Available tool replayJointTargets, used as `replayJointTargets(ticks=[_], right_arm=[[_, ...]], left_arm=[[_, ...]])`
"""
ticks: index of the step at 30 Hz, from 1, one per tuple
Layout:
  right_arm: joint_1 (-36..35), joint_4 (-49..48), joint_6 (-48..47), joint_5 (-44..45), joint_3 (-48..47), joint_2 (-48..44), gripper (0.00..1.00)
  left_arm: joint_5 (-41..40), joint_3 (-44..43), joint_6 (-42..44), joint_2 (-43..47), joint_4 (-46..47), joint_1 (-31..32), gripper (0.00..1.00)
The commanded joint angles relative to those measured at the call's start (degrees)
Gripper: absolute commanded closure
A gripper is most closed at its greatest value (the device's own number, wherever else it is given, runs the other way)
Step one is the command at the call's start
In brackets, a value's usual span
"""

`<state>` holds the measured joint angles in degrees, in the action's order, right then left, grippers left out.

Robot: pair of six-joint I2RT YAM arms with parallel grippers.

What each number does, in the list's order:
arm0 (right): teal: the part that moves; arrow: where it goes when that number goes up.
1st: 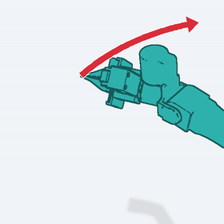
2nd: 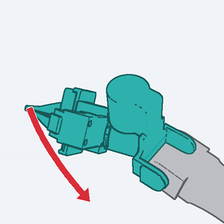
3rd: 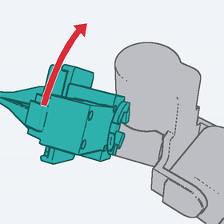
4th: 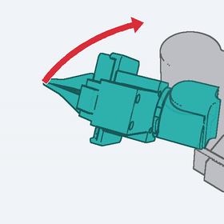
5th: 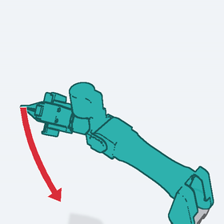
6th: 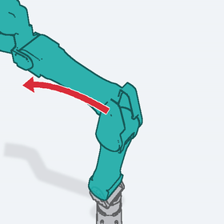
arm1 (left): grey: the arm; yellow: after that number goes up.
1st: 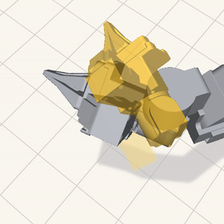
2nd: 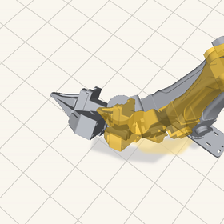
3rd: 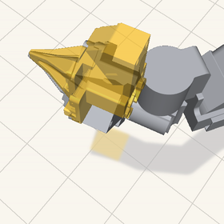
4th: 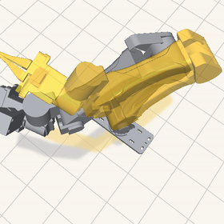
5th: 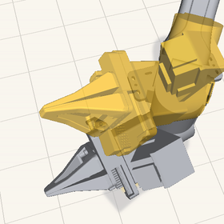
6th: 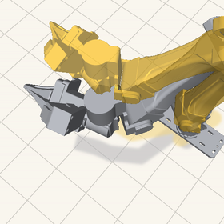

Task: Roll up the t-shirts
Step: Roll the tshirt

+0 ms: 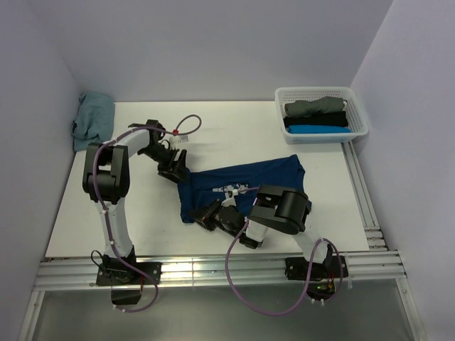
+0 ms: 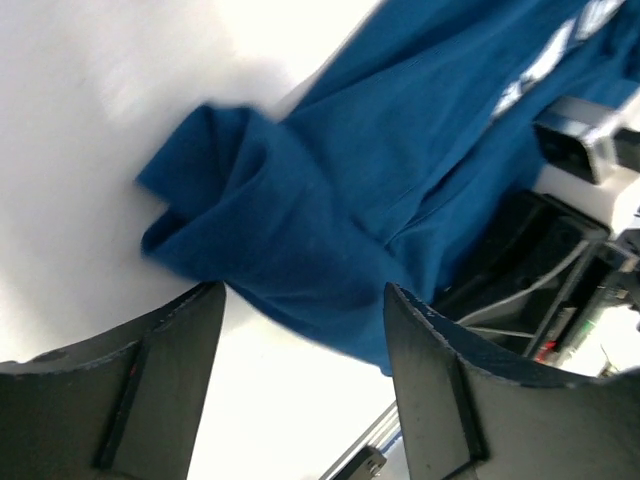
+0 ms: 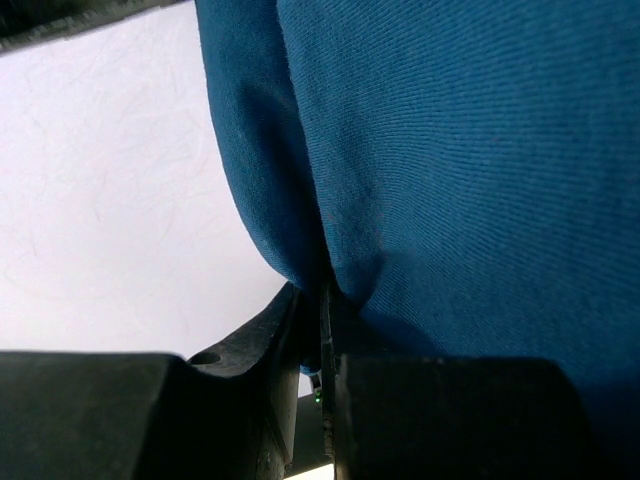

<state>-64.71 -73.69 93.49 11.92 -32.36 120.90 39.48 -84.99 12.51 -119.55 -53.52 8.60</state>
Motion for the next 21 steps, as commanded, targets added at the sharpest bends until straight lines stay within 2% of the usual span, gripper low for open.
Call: replayJointTargets(ticks=[1,5,6,8,9,17,20,21], right_arm=[[0.28,-0.75,0.64,-0.06,-1.04,-0.49,0.94],[0.37,-0.93,0.9,-0.32,-2.01,0.56,0.95],[0.37,-0.93,0.9,-0.32,-2.09,0.56,0.95],[0.37,-0.58,0.64,-0.5,-2.18,0.48,0.95],[0.37,-0.66,0.64,-0.41,-2.18,0.48,0.95],[0.46,-1.01,0.9,-0.32,-0.95,0.03,0.96],[0.55,-1.63,0.99,-0.23,-0.69,0.12,0.96],[0.55,-1.63,0.9,-0.32,-0.51,0.04,0.96]], left_arm=[[-6.77,1.84,-1.52,6.25,2.27,-0.95,0.29],[-7.14,4.56,-1.61,7.31,2.36,-1.92,0.28],[-7.23,5.09,-1.96,7.83,2.89,-2.01,0.2],[-5.14,6.06,-2.05,7.75,3.24,-2.1,0.15],[-3.99,6.06,-2.4,7.05,3.24,-2.1,0.08],[3.49,3.87,-6.8,2.04,6.23,-1.83,0.11],[3.06,3.96,-8.47,0.28,7.9,-0.87,0.2],[3.23,3.87,-9.17,-0.42,8.16,-0.61,0.28]])
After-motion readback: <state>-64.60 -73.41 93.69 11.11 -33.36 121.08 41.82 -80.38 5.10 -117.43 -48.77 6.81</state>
